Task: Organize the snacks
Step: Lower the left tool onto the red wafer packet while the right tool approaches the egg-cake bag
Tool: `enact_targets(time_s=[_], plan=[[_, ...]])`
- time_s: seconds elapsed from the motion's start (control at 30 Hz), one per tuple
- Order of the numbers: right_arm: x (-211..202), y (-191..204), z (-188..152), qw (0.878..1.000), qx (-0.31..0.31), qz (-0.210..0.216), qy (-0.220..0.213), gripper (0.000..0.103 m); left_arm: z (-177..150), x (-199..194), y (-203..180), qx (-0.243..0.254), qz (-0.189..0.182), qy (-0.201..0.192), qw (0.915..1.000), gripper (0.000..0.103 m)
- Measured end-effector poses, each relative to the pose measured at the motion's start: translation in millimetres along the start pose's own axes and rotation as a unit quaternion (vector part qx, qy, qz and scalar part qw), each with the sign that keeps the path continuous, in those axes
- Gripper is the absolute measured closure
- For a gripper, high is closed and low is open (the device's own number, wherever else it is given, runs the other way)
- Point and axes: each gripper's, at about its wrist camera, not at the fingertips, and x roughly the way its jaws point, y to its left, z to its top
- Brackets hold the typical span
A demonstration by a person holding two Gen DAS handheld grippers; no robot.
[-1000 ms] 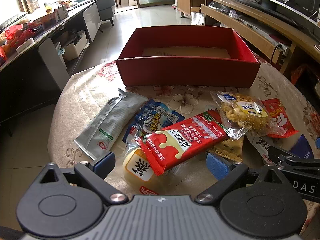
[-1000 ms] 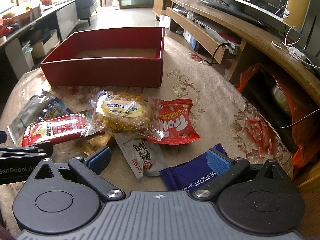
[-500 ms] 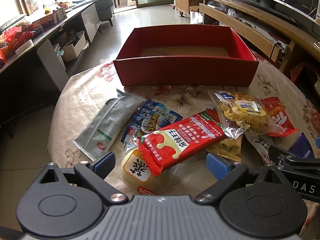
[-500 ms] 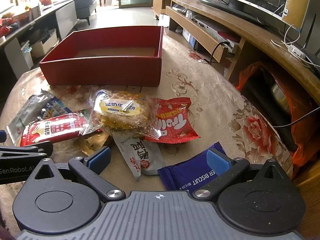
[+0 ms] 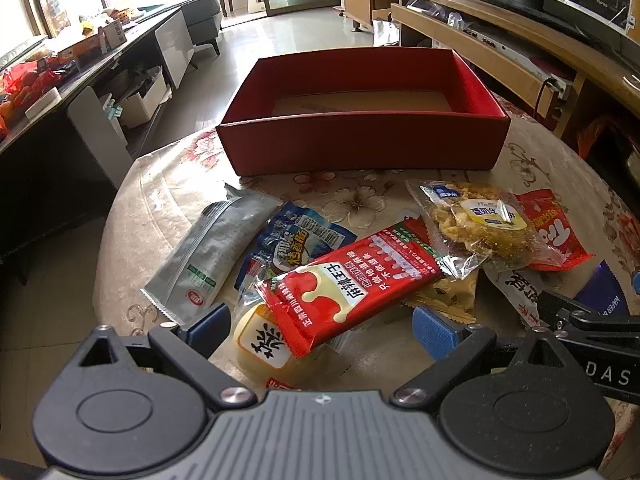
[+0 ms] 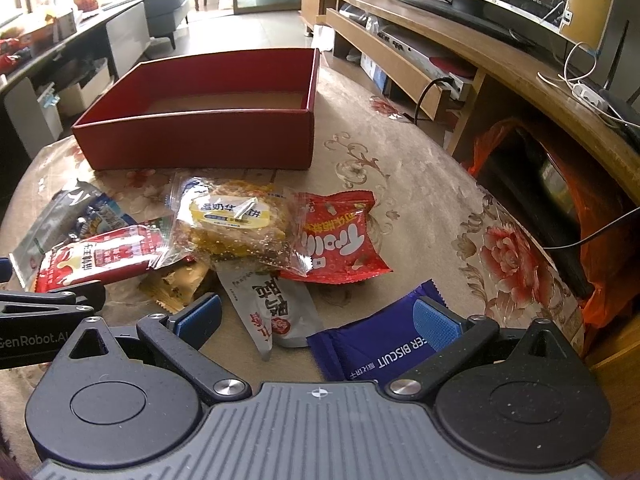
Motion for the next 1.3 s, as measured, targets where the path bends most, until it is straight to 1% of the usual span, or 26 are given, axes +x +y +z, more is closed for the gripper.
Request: enact_targets(time_s=[0.13, 0.3, 0.4, 0.5, 0.6, 0.7, 0.8, 0.9, 0.97, 1.1, 1.2, 1.3], plan=[[1.0, -1.0, 0.3, 1.0, 0.001, -0.001, 0.003, 0.0, 2.0, 0.6, -0.8, 0.005, -0.002, 0.002, 1.0, 0.006], [1.9, -6.0, 3.1, 1.0, 0.009, 0.008, 0.004, 0.0, 11.7, 0.7, -0.8, 0.025, -0.021, 0.001, 0.9995, 0.005], [2.3, -13.3, 8.8, 0.999, 0.023, 0.025, 0.008, 0.0, 20.1, 3.0, -0.9, 0.05, -0.044, 0.002, 0.9978, 0.004], [-1.3, -18.8, 15.9, 0.999, 0.019, 0.026, -0.001, 0.0, 30.3, 8.9, -5.3, 0.088, -0.056, 0.005, 0.9945, 0.004], [-3.6, -24.2, 22.6, 0.999, 0.017, 0.029, -0.01, 0.0, 40.8, 16.0, -12.2, 0.113, -0.081, 0.01, 0.9902, 0.004], [-1.0, -32.1, 28.2, 0.999, 0.02, 0.03, -0.007, 0.0, 47.5, 25.6, -22.5, 0.147, -0.091, 0.009, 0.9849, 0.004], [2.5, -38.7, 30.4, 0.999, 0.025, 0.031, -0.001, 0.0, 49.7, 38.4, -31.8, 0.187, -0.088, 0.016, 0.9783, 0.004], [4.2, -43.1, 29.1, 0.999, 0.027, 0.033, 0.004, 0.0, 54.3, 44.6, -29.6, 0.206, -0.112, 0.025, 0.9718, 0.003], [5.0, -44.9, 27.6, 0.999, 0.031, 0.038, 0.008, 0.0, 57.1, 48.6, -26.0, 0.214, -0.122, 0.029, 0.9688, 0.003], [8.2, -46.3, 24.7, 0.998, 0.033, 0.047, 0.02, 0.0, 56.8, 54.3, -16.6, 0.202, -0.152, 0.051, 0.9661, 0.003], [9.5, -46.4, 23.8, 0.998, 0.033, 0.052, 0.026, 0.0, 49.2, 50.6, -16.1, 0.212, -0.18, 0.069, 0.9581, 0.003], [8.6, -46.8, 23.1, 0.997, 0.034, 0.06, 0.026, 0.0, 36.6, 49.6, -19.0, 0.24, -0.18, 0.079, 0.9506, 0.003]])
